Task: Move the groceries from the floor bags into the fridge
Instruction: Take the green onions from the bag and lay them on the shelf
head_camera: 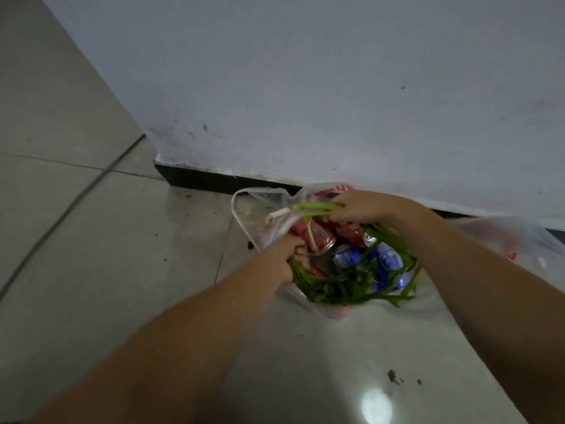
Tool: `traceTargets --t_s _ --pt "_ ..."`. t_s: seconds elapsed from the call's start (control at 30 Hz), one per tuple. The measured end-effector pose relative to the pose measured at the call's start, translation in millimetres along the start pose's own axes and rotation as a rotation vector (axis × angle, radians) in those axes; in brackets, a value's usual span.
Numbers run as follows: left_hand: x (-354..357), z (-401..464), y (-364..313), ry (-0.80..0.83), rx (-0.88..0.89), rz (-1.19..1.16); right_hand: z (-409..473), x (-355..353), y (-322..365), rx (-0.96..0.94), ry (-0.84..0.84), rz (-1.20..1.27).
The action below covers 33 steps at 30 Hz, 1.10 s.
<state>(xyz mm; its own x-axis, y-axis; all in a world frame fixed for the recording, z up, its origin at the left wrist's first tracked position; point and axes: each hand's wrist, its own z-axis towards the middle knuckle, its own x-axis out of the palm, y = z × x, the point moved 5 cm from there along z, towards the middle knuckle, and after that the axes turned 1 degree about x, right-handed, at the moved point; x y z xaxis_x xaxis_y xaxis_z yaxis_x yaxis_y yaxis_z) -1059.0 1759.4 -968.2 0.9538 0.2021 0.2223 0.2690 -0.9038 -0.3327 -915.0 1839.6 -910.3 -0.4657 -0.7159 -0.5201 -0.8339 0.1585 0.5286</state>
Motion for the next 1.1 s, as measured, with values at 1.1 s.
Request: traceTargets --t_s 1.1 --pt "240.0 -608.2 -121.8 0.482 -0.075 0.007 -608.7 -238.8 258.1 0.010 -0.594 1.141"
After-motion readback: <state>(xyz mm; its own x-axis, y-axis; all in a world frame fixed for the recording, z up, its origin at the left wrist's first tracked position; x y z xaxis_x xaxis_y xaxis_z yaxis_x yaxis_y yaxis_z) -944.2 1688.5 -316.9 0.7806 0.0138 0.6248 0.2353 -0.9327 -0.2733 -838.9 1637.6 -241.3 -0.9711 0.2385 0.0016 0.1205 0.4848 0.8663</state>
